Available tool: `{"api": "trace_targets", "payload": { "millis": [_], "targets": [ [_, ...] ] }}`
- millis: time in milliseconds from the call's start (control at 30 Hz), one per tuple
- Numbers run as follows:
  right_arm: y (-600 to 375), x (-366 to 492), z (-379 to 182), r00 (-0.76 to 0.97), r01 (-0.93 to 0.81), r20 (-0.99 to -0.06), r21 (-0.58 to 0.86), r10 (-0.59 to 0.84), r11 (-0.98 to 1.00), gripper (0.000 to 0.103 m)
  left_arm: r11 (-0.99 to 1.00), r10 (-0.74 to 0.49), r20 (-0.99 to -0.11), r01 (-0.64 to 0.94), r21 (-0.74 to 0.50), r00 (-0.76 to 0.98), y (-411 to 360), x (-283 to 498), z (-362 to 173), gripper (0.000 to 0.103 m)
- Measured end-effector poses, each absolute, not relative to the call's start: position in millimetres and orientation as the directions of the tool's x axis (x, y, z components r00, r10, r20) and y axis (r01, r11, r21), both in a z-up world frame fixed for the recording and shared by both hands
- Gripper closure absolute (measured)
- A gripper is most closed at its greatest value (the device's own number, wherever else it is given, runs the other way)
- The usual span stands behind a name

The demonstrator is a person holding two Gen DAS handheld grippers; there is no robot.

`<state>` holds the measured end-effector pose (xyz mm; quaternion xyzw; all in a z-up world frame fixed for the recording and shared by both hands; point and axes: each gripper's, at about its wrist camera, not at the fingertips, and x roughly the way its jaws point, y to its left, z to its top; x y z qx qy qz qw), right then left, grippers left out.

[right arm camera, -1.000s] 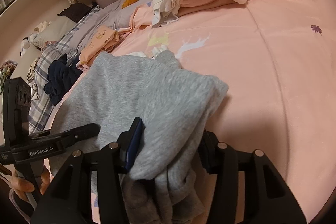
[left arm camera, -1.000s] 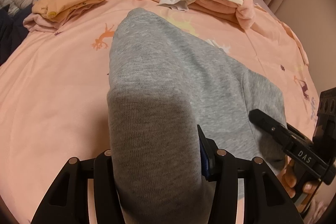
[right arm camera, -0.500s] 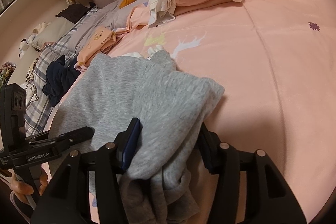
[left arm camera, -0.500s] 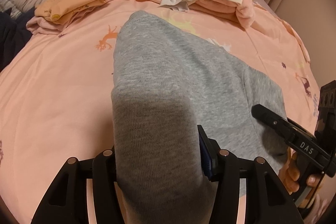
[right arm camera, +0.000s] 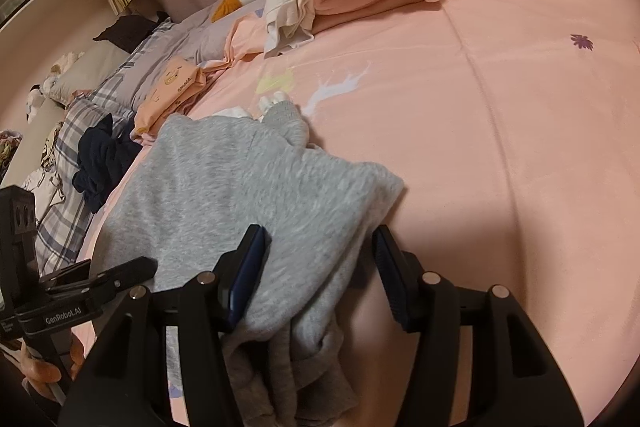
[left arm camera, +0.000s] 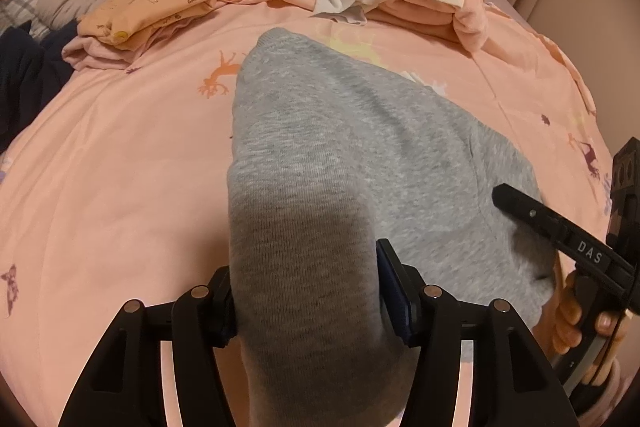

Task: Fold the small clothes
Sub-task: 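Lower the grey sweatshirt onto the bed with both grippers, folding it over, then open both grippers and release the folded grey sweatshirt on the bed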

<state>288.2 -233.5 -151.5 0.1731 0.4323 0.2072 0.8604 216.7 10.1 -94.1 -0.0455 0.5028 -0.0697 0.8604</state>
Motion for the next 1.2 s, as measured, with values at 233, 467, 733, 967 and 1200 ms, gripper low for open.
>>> {"api": "trace_targets", "payload": {
  "millis": [233,467,733,967,1200],
  "targets": [
    [-233.4,288.5,-152.4,0.543,-0.201,-0.68,0.465,0.493,0.862,0.046,0.989,-0.147,-0.855,0.07,-0.13,0.497,13.6,209.6,-91.2,0.045],
    [-232.1,288.7,-152.5,0.541,-0.183,-0.695,0.453,0.474,0.873,0.046,0.989,-0.147,-0.849,0.064,-0.133,0.508,20.6,200.5,-89.6,0.044],
    [-235.1,286.7,-152.0,0.546,-0.141,-0.711,0.443,0.443,0.885,0.044,0.989,-0.146,-0.841,0.07,-0.128,0.522,25.3,189.7,-86.8,0.044],
    [-243.6,277.9,-150.2,0.556,-0.101,-0.721,0.435,0.413,0.895,0.042,0.992,-0.129,-0.839,0.069,-0.108,0.529,26.2,181.1,-86.5,0.044],
    [-247.7,270.1,-148.8,0.562,-0.079,-0.734,0.41,0.38,0.909,0.041,0.993,-0.117,-0.841,0.056,-0.104,0.528,29.5,176.5,-87.8,0.041]
  ]
}}
